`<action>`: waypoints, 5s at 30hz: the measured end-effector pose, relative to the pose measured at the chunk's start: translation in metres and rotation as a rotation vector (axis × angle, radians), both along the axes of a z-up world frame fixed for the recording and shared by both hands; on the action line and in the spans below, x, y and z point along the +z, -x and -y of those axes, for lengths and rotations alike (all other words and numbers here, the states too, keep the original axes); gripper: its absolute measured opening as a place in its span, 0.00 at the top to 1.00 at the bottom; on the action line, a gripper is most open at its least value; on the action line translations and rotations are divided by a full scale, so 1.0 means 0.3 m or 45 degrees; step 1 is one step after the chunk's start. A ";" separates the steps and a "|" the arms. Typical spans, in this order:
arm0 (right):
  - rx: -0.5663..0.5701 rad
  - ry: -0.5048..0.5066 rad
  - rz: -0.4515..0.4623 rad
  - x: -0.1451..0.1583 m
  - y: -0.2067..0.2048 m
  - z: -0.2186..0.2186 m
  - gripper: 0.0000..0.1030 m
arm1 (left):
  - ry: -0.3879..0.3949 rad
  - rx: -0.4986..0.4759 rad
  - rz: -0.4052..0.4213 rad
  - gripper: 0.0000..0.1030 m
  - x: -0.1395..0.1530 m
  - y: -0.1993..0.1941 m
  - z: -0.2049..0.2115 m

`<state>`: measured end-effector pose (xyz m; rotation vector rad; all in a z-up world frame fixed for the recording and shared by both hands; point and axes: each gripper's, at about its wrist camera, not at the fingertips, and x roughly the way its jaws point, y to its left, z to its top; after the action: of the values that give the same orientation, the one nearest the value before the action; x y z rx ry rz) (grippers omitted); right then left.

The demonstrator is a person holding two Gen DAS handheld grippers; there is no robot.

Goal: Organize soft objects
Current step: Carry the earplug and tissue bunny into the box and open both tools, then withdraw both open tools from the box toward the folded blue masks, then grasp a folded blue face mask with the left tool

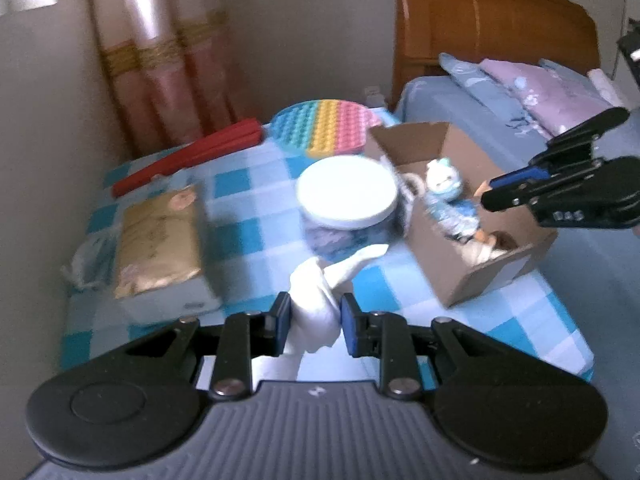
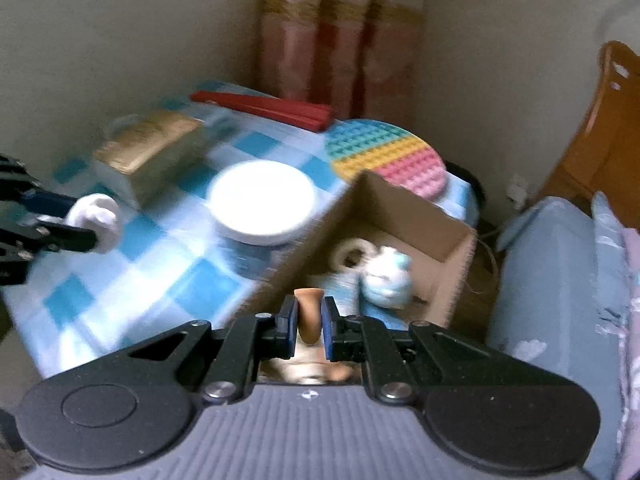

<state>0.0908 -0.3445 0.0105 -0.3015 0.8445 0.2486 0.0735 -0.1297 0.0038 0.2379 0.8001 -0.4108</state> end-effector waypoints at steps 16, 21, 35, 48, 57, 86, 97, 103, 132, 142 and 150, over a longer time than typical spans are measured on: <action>-0.127 -0.151 -0.013 -0.058 0.030 0.108 0.37 | 0.004 -0.212 0.027 0.75 0.051 -0.193 0.281; -0.132 -0.178 -0.026 -0.062 0.061 0.107 0.37 | 0.064 -0.304 -0.016 0.75 0.064 -0.291 0.411; -0.130 -0.241 -0.035 -0.054 0.086 0.108 0.33 | 0.089 -0.209 -0.112 0.18 -0.026 -0.518 0.594; -0.148 -0.274 0.033 0.012 0.122 0.067 0.00 | 0.102 -0.190 0.029 0.05 0.076 -0.403 0.488; -0.143 -0.260 0.024 0.039 0.164 -0.033 0.00 | 0.108 -0.150 0.062 0.03 0.120 -0.265 0.316; -0.085 -0.149 0.052 0.068 0.081 -0.292 0.00 | 0.028 0.212 0.148 0.01 0.045 -0.100 -0.283; -0.028 -0.168 0.015 0.058 -0.047 -0.356 0.00 | 0.041 0.473 0.095 0.02 0.024 -0.327 -0.409; 0.001 -0.199 0.007 0.065 -0.107 -0.376 0.00 | 0.019 0.618 0.019 0.14 -0.019 -0.476 -0.443; 0.045 -0.203 -0.050 0.041 -0.215 -0.436 0.00 | 0.003 0.806 -0.195 0.50 -0.257 -0.738 -0.530; 0.045 -0.224 -0.112 0.031 -0.379 -0.481 0.00 | -0.011 0.764 -0.185 0.78 -0.273 -0.736 -0.521; -0.011 -0.260 -0.162 0.015 -0.571 -0.528 0.00 | -0.011 0.739 -0.117 0.80 -0.237 -0.689 -0.510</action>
<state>0.2620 -0.1860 0.0149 -0.0920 0.9378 0.3463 0.2801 0.0234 -0.0672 -0.0120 0.9193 0.1292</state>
